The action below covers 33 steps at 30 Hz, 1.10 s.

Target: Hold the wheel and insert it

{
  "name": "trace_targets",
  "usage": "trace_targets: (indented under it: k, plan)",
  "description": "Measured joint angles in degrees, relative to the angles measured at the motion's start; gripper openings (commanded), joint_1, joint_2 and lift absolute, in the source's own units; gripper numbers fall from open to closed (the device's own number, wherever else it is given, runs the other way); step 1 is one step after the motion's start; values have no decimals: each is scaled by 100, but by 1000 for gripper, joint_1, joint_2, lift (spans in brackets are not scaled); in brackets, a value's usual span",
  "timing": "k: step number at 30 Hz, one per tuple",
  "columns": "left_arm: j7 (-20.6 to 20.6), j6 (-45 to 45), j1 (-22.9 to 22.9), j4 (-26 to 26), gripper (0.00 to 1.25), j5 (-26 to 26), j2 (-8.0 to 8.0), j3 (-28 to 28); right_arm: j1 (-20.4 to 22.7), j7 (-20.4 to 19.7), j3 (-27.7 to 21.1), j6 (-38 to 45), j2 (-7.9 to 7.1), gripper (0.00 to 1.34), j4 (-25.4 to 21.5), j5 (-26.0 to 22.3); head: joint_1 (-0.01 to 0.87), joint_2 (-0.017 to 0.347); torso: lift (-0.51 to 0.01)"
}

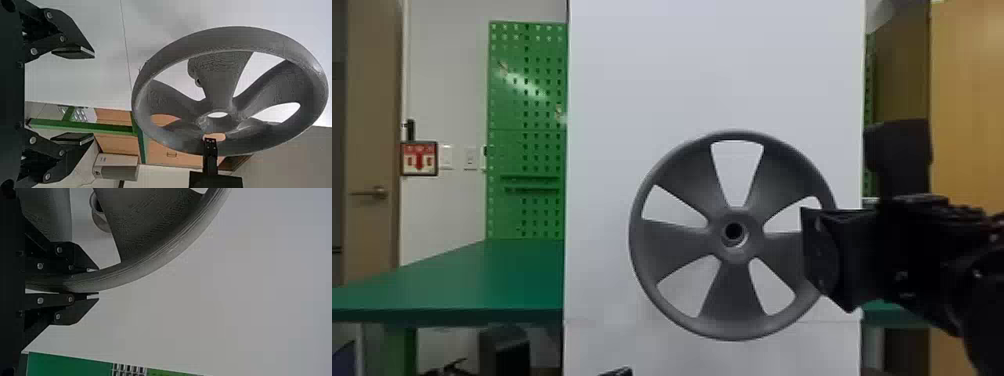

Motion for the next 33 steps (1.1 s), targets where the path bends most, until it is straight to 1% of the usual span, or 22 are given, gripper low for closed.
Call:
trace_targets:
  k: [18, 26, 33]
  plan:
    - [0, 17, -18, 4, 746, 7, 8, 4, -35, 0, 16, -20, -12, 316, 41, 1, 0, 15, -491]
    - [0, 18, -27, 5, 746, 7, 16, -7, -66, 0, 16, -59, -21, 316, 159, 1, 0, 15, -491]
    - [0, 21, -37, 5, 746, 6, 18, -14, -138, 0, 28, -159, -37, 316, 354, -14, 0, 15, -491]
